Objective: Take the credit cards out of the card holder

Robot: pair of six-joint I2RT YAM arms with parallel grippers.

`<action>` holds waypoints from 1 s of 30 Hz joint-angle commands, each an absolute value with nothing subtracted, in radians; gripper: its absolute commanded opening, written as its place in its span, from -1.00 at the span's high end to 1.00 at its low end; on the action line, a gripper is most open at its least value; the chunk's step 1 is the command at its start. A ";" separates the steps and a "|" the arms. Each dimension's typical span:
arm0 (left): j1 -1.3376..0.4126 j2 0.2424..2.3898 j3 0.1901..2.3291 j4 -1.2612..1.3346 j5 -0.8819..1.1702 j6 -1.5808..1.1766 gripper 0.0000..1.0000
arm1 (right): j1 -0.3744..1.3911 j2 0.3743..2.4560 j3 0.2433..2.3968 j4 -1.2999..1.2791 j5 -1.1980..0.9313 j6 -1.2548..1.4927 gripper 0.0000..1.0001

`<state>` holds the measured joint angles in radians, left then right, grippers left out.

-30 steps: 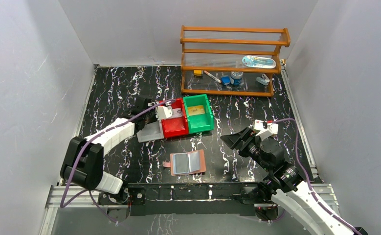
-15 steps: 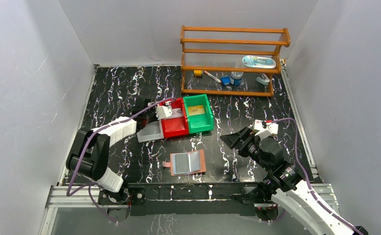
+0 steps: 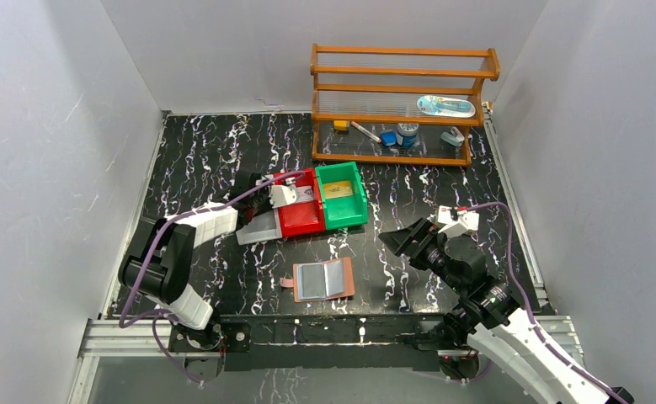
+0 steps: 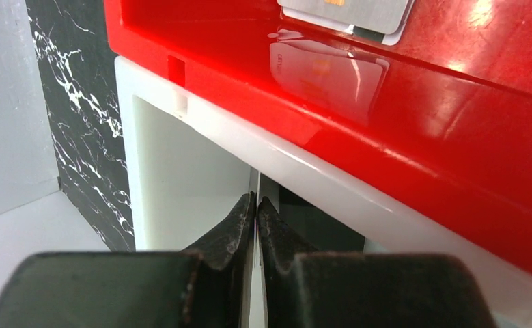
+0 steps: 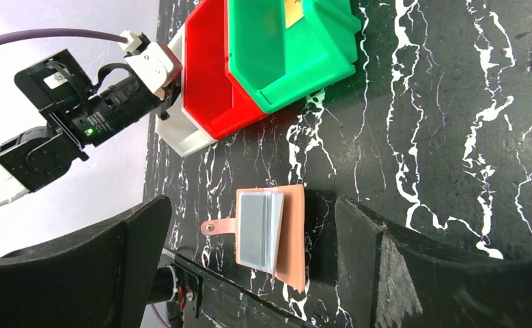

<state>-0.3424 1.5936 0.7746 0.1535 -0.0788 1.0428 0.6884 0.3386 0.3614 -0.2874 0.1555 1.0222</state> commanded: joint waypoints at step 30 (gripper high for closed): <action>-0.333 1.480 1.064 -0.342 -0.096 -0.020 -0.03 | 0.687 0.336 0.358 -0.301 0.156 1.067 -0.97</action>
<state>-0.3412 1.4612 0.9977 -0.2115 -0.0196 0.3782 0.6884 0.3294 0.3614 -0.3416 0.1539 1.0466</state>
